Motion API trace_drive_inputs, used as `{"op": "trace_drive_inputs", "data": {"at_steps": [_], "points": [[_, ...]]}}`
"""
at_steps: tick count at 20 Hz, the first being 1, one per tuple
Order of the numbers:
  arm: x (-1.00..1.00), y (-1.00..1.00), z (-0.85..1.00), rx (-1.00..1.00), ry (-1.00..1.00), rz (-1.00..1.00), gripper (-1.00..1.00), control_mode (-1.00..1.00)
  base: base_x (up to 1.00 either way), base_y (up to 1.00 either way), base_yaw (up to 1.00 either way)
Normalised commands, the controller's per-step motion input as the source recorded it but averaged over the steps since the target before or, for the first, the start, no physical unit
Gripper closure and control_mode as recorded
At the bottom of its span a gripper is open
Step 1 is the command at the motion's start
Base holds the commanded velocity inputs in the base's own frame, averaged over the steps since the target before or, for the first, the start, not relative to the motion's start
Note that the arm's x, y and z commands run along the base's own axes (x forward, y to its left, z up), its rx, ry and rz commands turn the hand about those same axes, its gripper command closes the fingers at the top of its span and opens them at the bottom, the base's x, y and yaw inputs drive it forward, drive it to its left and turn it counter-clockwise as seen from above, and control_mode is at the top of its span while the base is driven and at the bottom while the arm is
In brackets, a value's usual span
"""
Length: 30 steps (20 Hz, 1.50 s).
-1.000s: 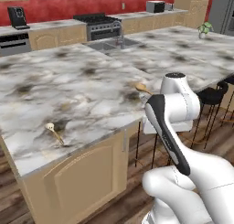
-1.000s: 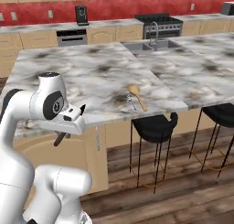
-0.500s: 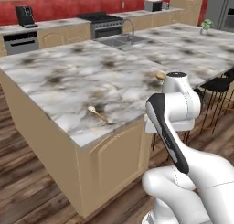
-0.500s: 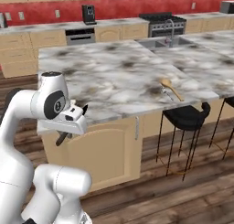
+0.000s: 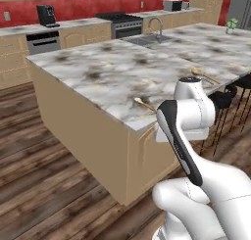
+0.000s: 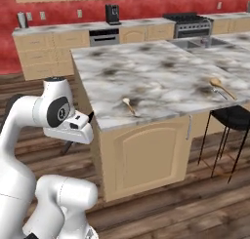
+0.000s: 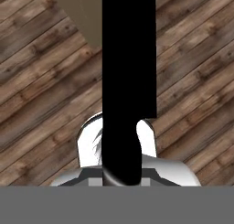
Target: Pick up the metallic utensils from the counter and place them in the open drawer. Make sure not to pick up any wooden utensils.
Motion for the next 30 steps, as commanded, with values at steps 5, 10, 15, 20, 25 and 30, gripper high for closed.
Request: {"op": "trace_drive_inputs", "data": {"at_steps": [5,10,15,20,25,30], "points": [[0.00,0.00,0.00,0.00,0.00,0.00,1.00,1.00,-0.30,1.00,-0.03],[0.00,0.00,0.00,0.00,0.00,0.00,1.00,1.00,0.03,1.00,-0.19],[0.00,0.00,0.00,0.00,0.00,0.00,1.00,1.00,0.35,1.00,-0.31],[0.00,0.00,0.00,0.00,0.00,0.00,1.00,1.00,0.59,1.00,-0.41],[0.00,0.00,0.00,0.00,0.00,0.00,1.00,1.00,0.67,1.00,-0.38],[0.00,0.00,0.00,0.00,0.00,0.00,1.00,1.00,0.59,1.00,-0.35]]}}
